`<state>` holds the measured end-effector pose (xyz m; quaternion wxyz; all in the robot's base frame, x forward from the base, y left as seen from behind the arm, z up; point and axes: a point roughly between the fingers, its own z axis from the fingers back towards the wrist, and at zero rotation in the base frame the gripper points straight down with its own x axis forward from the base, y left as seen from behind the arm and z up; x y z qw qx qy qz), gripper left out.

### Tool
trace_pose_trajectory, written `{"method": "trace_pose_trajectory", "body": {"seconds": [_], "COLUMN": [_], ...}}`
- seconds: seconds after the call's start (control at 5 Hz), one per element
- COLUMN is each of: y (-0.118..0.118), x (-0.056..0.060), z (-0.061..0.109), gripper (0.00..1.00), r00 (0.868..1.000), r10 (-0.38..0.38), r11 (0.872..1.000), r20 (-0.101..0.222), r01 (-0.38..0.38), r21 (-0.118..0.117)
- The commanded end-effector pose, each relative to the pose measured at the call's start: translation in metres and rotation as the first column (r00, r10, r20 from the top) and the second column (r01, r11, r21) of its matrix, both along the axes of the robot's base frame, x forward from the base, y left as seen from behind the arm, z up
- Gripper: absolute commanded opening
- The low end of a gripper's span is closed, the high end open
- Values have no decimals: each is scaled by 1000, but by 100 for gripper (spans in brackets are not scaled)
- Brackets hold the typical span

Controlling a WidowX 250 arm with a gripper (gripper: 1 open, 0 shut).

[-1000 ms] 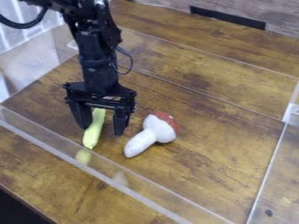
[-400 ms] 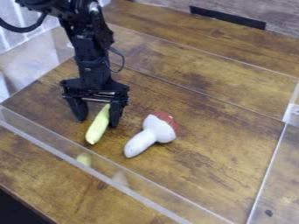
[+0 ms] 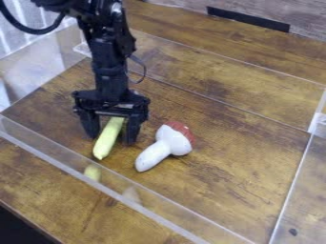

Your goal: Move the green spoon to the right

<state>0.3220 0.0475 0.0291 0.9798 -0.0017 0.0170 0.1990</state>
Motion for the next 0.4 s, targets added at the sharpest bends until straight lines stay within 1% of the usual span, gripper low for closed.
{"method": "trace_pose_trajectory", "body": {"seconds": [0.0, 0.2], "y": [1, 2], "x": [0, -4], "z": [10, 13], "gripper": [100, 0], "r00": [998, 997], "r10": [-39, -72], "r11": [999, 997], "r20": [40, 42], "r01": [39, 72], "r21": [7, 4]}}
